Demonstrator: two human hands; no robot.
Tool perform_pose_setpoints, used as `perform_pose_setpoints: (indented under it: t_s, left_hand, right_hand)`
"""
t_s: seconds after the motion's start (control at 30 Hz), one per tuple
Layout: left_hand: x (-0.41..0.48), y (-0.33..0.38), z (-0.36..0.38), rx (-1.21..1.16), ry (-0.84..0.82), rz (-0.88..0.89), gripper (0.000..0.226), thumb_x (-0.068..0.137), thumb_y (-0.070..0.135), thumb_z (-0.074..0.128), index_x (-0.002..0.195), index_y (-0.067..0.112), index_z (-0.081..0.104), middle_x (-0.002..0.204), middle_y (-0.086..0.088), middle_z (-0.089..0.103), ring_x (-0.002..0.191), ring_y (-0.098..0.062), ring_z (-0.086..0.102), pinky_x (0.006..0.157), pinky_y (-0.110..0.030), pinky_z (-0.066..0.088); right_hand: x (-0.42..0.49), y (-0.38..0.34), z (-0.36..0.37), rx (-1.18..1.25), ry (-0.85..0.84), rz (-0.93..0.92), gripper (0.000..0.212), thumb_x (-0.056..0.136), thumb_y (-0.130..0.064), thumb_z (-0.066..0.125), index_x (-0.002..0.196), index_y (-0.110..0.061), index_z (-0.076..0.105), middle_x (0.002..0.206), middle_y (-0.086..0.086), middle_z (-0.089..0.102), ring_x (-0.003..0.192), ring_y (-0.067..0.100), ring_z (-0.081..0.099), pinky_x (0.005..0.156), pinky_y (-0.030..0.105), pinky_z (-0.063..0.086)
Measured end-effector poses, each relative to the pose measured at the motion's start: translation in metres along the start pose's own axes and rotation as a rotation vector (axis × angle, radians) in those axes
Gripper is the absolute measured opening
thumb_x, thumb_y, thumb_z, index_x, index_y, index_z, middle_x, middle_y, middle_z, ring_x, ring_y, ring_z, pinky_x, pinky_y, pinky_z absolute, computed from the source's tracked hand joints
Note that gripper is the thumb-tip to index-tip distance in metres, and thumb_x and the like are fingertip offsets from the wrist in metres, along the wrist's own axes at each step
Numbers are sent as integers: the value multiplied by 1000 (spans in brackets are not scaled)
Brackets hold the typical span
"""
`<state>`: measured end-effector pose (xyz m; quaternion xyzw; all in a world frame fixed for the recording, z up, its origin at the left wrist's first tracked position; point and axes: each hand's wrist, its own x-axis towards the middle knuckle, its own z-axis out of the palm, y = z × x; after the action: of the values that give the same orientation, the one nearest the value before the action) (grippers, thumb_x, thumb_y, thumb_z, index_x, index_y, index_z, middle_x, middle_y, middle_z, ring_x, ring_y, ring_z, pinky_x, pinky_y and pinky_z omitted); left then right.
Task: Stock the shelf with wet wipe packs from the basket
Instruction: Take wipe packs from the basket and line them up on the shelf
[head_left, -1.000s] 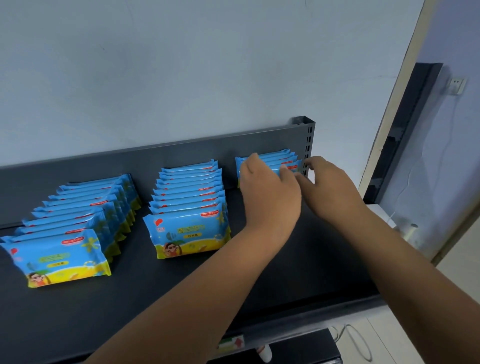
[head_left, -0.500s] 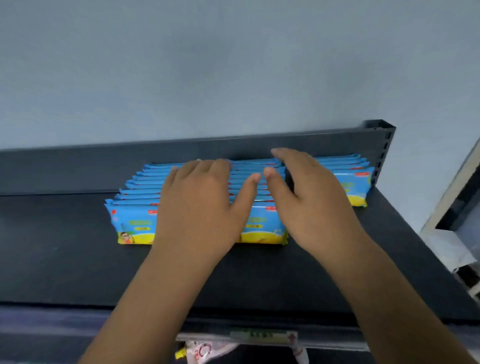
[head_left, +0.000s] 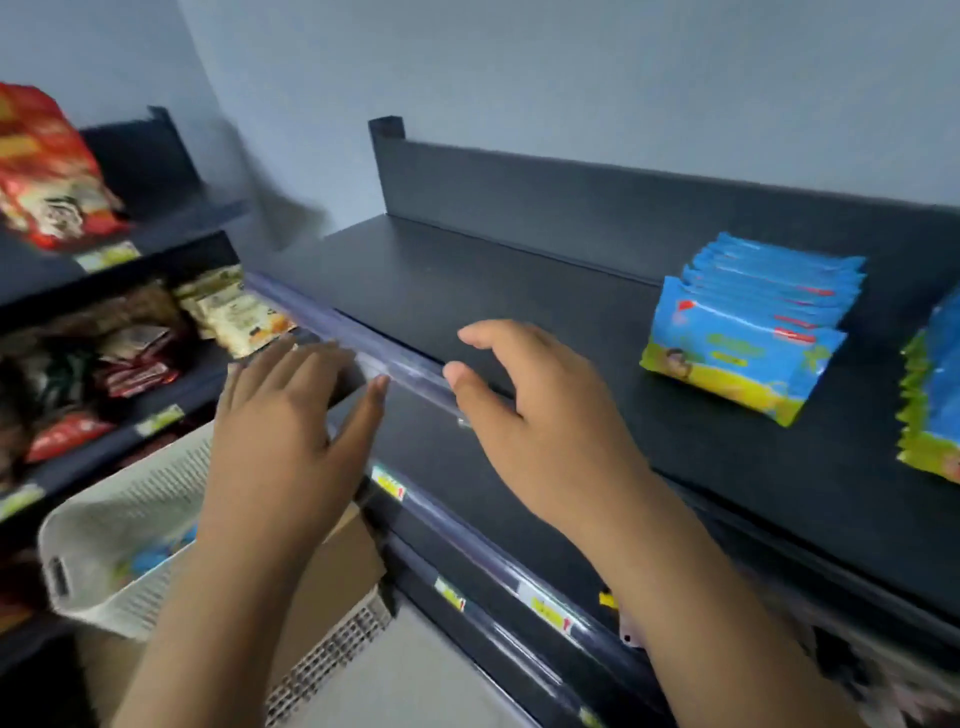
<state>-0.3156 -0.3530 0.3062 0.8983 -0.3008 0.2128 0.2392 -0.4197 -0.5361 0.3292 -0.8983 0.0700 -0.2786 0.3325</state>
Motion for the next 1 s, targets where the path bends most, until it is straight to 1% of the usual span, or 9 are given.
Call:
perform_pose_setpoints:
  t_s: [0.13,0.3,0.47,0.63,0.7,0.8,0.9,0.97,1.0]
  left_hand:
    - [-21,-89,-8,36,-11,-156,44,97,49,52,119,14,68,127,-7,69,130,-38,56,105,-61,43]
    - [-35,-184,-10,41,-50,-362,40,100,39,60,125,9,68,131,-9,68,134,-36,52,112,-50,41]
    - [-29,-274,4,0,-71,-559,34,100,30,62,126,8,68,130,-6,67,129,-27,52,106,-41,41]
    - [-8,-376,36,-12,-122,-711,28,98,22,64,122,8,70,126,-8,68,121,-30,58,103,-44,47]
    - [-1,-416,53,-27,-135,-778,26,98,21,64,120,9,71,125,-9,69,118,-31,60,101,-44,48]
    - [3,-470,89,-91,-192,-934,23,97,20,62,118,14,71,122,-6,67,105,-27,63,91,-39,51]
    - [-8,-516,136,-149,-317,-1016,23,94,18,65,116,19,70,102,0,66,79,-24,64,69,-30,44]
    - [-19,-540,168,-205,-386,-1013,25,91,15,68,115,21,71,100,1,69,81,-26,68,71,-31,48]
    - [-25,-552,185,-231,-422,-1010,26,91,14,69,116,21,71,103,0,71,87,-28,70,75,-31,51]
  right_hand:
    - [21,-32,90,66,-166,-22,38,101,-43,54,133,-22,59,132,-7,63,124,12,56,100,40,49]
    - [50,-59,189,76,-366,-27,39,102,-46,51,135,-26,56,131,-9,62,118,11,56,97,35,49]
    - [91,-68,296,107,-543,-22,36,102,-46,52,133,-27,57,130,-8,62,117,14,58,95,44,52]
    - [140,-64,406,99,-697,-17,34,100,-44,53,127,-25,62,127,-5,65,117,18,59,96,45,51]
    - [156,-57,448,79,-773,7,32,99,-47,53,124,-29,62,125,-10,65,115,15,60,96,44,52]
    - [176,-42,514,84,-874,152,31,99,-47,52,123,-31,63,118,-14,65,109,11,61,92,38,53]
    - [177,-15,592,2,-957,328,27,99,-38,53,110,-18,68,103,-1,67,100,22,65,80,33,52]
    - [167,8,641,-122,-1034,417,29,98,-34,52,109,-11,67,101,10,67,104,34,65,78,33,47]
    - [160,19,663,-193,-1072,455,32,98,-32,54,115,-8,67,109,15,68,109,35,64,80,32,46]
